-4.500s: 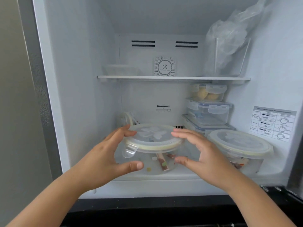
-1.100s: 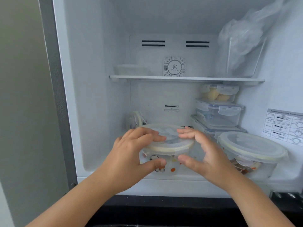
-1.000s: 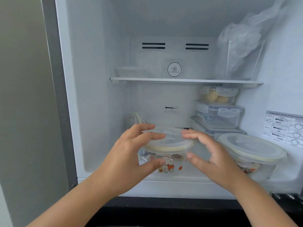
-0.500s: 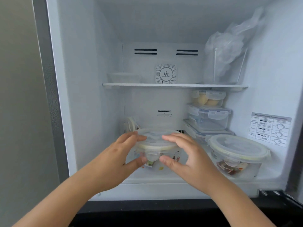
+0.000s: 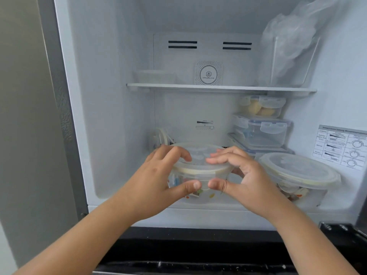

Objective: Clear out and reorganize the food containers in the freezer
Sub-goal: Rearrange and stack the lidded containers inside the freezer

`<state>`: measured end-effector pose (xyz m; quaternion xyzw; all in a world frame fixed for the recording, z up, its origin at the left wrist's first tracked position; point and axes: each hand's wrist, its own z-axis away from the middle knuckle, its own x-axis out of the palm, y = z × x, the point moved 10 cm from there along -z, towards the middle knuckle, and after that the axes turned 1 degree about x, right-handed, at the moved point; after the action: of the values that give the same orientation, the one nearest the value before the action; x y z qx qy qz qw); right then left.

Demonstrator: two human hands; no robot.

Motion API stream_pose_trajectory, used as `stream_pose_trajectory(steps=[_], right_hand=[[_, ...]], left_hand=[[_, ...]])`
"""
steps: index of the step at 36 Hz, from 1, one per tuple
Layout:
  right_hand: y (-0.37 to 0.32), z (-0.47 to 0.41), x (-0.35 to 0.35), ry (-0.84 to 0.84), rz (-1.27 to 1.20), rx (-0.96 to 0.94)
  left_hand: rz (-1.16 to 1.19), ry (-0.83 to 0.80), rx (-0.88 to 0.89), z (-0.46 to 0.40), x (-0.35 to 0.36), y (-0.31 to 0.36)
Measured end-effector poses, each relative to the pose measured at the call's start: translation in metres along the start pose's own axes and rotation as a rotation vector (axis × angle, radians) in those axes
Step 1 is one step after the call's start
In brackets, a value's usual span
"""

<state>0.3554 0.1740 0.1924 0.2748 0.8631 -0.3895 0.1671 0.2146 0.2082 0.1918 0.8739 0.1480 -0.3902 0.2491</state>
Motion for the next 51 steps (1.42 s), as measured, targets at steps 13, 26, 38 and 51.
stream_pose_trajectory(steps=[13,26,38,51], right_hand=[[-0.003,0.004,0.002,0.094,0.01,-0.078],[-0.005,0.009,0.004,0.137,-0.004,-0.079],[-0.009,0.018,0.002,0.105,0.081,-0.055],[-0.01,0.02,-0.017,0.231,0.139,-0.02]], left_hand=[[-0.217,0.053,0.04,0.002,0.004,0.004],[-0.202,0.07,0.037,0.003,0.005,0.004],[-0.276,0.133,-0.006,0.009,0.004,0.019],[-0.117,0.095,0.067,0.005,-0.016,0.02]])
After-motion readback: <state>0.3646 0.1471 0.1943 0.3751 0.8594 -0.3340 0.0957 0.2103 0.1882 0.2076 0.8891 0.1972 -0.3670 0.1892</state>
